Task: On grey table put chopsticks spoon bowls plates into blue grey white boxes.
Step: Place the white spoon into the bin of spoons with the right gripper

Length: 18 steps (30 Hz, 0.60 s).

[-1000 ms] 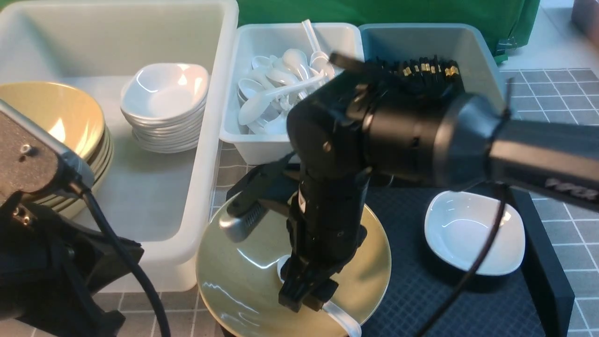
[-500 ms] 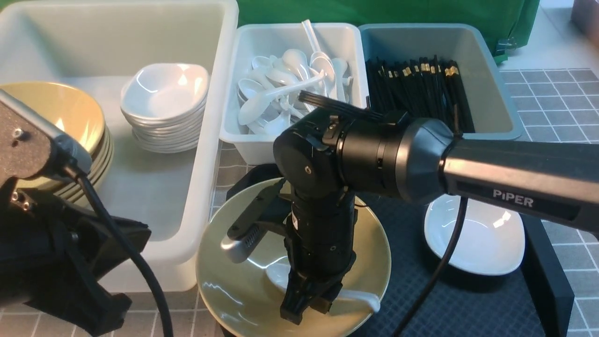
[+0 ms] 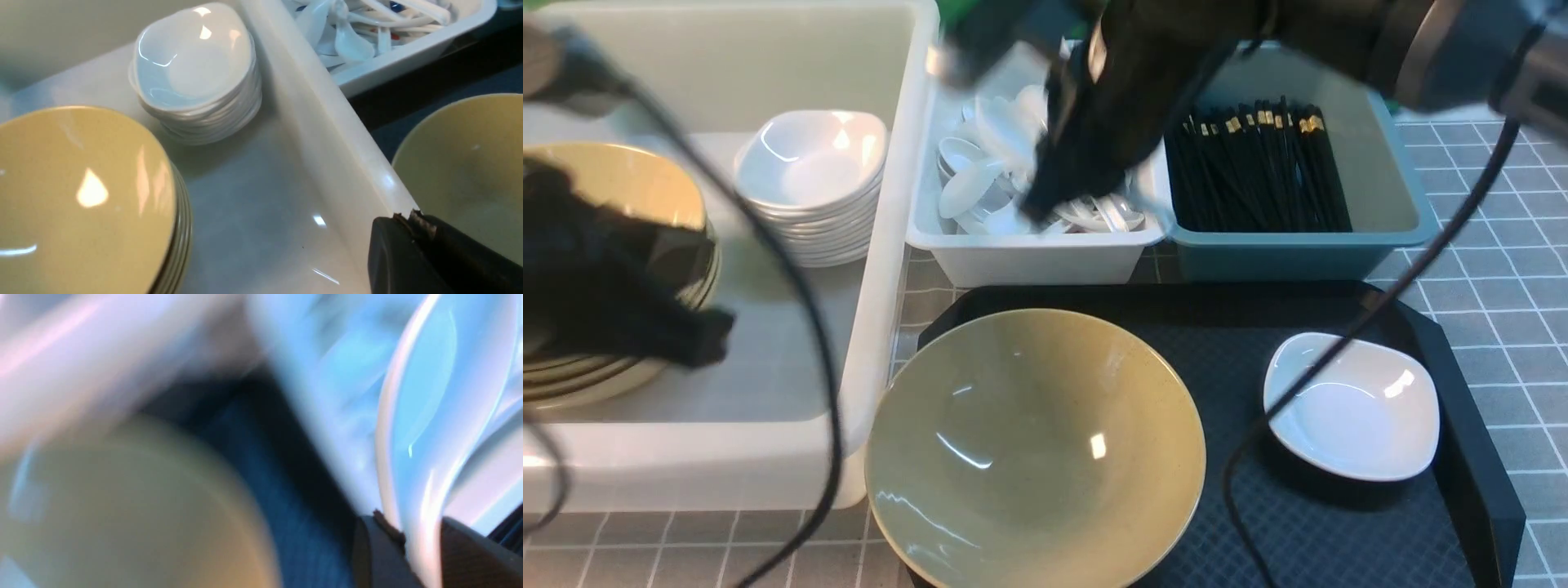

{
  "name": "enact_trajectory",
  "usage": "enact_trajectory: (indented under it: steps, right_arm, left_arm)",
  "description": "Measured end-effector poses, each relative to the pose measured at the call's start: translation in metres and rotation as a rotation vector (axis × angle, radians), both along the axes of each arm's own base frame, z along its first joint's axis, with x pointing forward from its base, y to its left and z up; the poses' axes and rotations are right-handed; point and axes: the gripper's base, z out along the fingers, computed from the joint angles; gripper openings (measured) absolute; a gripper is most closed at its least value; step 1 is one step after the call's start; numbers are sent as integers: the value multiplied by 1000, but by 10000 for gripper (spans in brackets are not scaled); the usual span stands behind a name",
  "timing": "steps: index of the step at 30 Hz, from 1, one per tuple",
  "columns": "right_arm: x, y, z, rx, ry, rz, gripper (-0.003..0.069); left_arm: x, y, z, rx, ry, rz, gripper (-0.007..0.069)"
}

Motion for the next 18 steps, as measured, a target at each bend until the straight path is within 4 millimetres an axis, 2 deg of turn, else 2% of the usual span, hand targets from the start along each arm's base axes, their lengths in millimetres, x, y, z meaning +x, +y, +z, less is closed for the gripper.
enact_trajectory:
  steps: [1,2,6,8,10,13,14,15,16,18]
  right_arm:
    - [11,-1,0,51,-36,-32,182]
    - [13,-1,0,61,-41,-38,182]
    - [54,-1,-24,211,-133,-125,182]
    - [63,-2,-32,242,-154,-138,182]
    - [79,-3,-50,282,-171,-165,206]
    - [88,-6,-59,318,-175,-196,309]
    - [90,-7,-60,326,-166,-209,375]
    - [90,-8,-60,327,-159,-217,409]
    - [89,-11,-58,320,-123,-241,496]
    - [85,-14,-53,294,-85,-257,551]
  left_arm:
    - [7,-3,3,9,-1,-2,-11]
    - [9,-5,5,12,-2,-3,-11]
    - [39,-10,20,16,3,3,-11]
    - [46,-8,22,13,10,5,-11]
    - [63,-5,15,-19,74,-22,-11]
    - [74,-6,3,-57,154,-68,-11]
    - [76,-8,-1,-74,184,-99,-11]
    - [78,-10,-3,-83,197,-116,-11]
    - [81,-14,-8,-97,234,-168,-11]
    - [83,-17,-10,-105,244,-193,-11]
